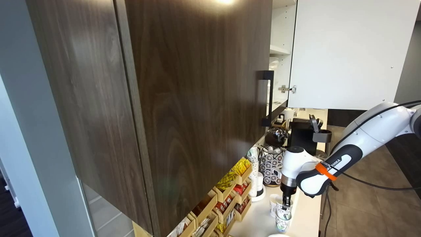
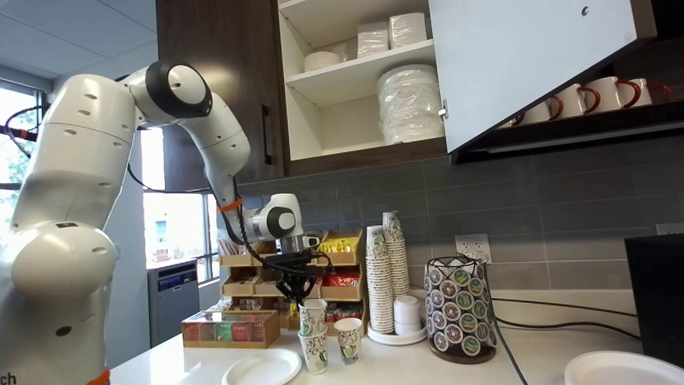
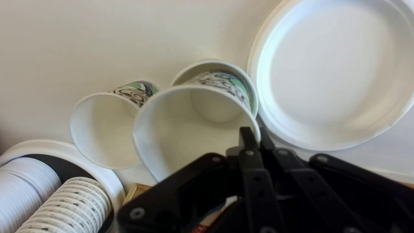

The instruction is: Put the cups together, the place them on the plate

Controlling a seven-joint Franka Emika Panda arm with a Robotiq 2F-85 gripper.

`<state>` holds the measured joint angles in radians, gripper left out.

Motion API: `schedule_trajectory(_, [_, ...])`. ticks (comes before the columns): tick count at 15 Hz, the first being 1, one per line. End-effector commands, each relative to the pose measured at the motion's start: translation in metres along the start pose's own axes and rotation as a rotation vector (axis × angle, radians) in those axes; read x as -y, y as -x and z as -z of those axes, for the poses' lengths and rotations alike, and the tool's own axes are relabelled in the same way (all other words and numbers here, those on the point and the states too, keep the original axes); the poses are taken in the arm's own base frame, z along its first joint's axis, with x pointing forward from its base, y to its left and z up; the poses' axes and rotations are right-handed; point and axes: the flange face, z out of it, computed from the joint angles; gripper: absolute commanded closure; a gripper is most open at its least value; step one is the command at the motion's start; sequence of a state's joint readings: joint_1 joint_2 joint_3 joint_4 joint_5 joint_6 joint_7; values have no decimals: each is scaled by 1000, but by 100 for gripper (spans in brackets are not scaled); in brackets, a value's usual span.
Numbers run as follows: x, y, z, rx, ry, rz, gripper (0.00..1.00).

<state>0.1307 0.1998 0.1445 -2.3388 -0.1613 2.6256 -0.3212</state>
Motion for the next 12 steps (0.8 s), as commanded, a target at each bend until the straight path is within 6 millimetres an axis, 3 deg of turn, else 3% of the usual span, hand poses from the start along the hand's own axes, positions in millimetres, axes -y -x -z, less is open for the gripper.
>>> schedule_trajectory(1, [-2, 6, -34, 2, -7, -3, 95])
schedule_trajectory(7, [-1, 11, -79, 13, -25, -40, 97])
schedule_trajectory(12, [3, 10, -86, 21, -24, -68, 97])
